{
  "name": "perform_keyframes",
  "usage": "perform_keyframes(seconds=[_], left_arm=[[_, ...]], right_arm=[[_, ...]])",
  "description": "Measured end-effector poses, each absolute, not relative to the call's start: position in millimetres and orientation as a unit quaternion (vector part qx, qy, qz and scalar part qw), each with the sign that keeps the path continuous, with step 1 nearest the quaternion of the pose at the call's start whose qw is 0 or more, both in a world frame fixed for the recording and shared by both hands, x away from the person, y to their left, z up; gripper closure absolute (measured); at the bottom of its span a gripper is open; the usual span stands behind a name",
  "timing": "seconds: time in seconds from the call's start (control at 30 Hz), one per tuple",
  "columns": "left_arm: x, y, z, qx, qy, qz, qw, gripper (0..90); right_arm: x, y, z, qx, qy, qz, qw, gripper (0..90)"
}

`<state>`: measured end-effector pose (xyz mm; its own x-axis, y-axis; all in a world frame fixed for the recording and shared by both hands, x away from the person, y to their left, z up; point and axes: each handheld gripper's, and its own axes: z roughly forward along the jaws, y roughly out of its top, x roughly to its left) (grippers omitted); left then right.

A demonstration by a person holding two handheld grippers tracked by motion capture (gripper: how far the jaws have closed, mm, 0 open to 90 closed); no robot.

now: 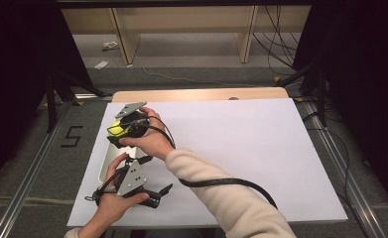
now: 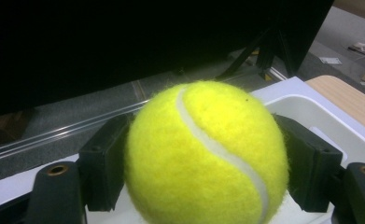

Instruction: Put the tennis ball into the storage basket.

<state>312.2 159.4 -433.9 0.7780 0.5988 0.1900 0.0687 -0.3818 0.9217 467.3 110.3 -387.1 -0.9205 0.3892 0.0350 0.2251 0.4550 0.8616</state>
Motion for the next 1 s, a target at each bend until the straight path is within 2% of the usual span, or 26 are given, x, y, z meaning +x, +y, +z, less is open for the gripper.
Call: perform_keyframes(seconds=[1.0], left_arm=[[312.2,157.8,-434.1,0.793,0.205,0.258,0.513,0.0]], right_arm=[[467.9,112.6,-391.4,0.188,0.849,0.488,0.079,26.8]])
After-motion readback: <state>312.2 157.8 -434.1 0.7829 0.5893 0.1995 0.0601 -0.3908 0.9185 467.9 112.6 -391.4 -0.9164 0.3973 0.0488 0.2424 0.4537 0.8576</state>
